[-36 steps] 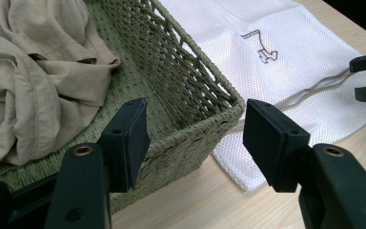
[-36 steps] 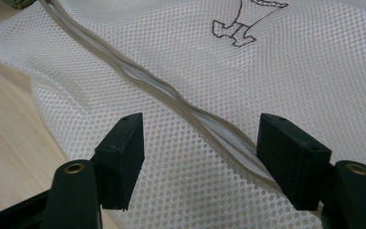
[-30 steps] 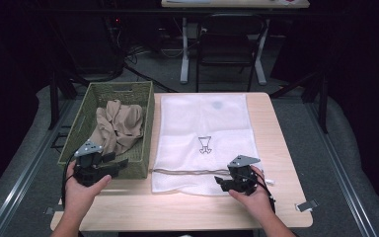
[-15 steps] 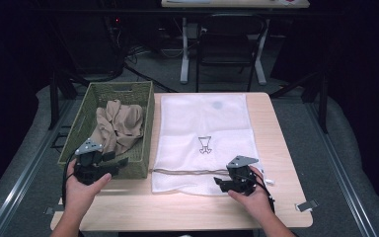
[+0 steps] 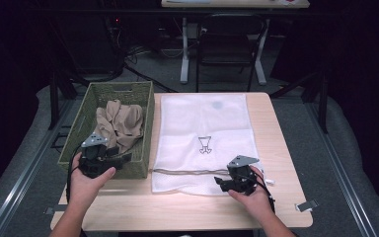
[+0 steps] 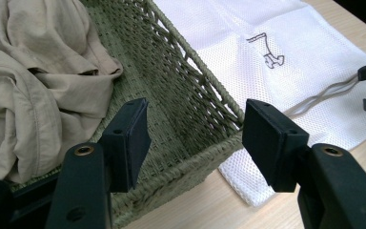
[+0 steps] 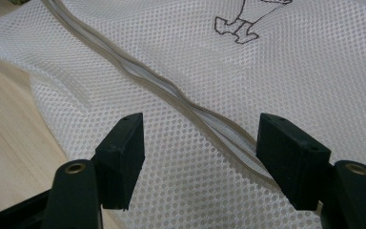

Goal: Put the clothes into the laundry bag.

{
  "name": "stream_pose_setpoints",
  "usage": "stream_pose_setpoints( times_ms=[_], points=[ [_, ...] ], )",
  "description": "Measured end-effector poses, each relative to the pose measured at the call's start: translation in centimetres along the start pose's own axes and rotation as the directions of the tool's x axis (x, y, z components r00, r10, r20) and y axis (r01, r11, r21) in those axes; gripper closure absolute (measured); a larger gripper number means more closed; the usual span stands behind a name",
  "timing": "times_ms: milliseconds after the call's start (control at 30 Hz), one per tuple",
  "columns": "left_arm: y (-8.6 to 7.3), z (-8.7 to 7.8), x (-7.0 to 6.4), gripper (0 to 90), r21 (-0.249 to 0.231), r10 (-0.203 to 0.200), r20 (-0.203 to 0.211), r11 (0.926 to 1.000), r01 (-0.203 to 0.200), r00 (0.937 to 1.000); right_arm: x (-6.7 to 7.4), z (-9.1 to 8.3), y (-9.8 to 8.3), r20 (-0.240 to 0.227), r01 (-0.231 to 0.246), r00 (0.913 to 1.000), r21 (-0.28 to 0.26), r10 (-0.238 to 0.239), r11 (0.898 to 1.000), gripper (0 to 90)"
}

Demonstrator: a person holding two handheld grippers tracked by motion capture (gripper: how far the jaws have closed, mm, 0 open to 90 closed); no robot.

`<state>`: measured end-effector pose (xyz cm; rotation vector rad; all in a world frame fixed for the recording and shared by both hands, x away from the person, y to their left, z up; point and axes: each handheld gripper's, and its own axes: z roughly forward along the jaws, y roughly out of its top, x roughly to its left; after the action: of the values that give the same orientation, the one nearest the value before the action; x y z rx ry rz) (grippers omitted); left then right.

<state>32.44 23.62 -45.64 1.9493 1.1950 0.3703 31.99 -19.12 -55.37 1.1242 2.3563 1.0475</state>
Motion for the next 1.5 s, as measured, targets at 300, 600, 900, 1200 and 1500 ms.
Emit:
stream_pose_setpoints(
  times_ms=[300, 600, 900, 1200, 1500],
  points=[
    [1.5, 0.2, -0.1, 41.8, 0.031, 0.02, -0.014, 0.9993, -0.02, 0.9997, 0.0, -0.2, 0.0, 0.0, -0.002, 1.0, -0.011, 0.002, 1.0, 33.3],
    [2.6, 0.2, 0.0, 41.7, 0.054, 0.01, 0.0, 0.9985, -0.01, 0.9999, 0.0, -0.2, 0.0, 0.003, -0.007, 1.0, -0.013, 0.007, 1.0, 33.3],
    [4.1, -0.3, 0.2, 41.7, 0.062, 0.016, -0.012, 0.998, -0.015, 0.9998, -0.1, -0.2, 0.0, 0.003, -0.01, 0.9999, -0.016, 0.01, 1.0, 33.3],
    [5.3, -0.3, 0.5, 41.8, 0.086, 0.015, -0.013, 0.9962, -0.014, 0.9998, -0.1, -0.2, 0.0, 0.004, -0.011, 0.9999, -0.014, 0.011, 1.0, 33.3],
    [6.3, 0.0, 0.8, 41.7, 0.102, 0.018, -0.025, 0.9947, -0.015, 0.9995, -0.1, -0.2, 0.0, 0.005, -0.011, 0.9999, -0.013, 0.011, 1.0, 33.3]
  ],
)
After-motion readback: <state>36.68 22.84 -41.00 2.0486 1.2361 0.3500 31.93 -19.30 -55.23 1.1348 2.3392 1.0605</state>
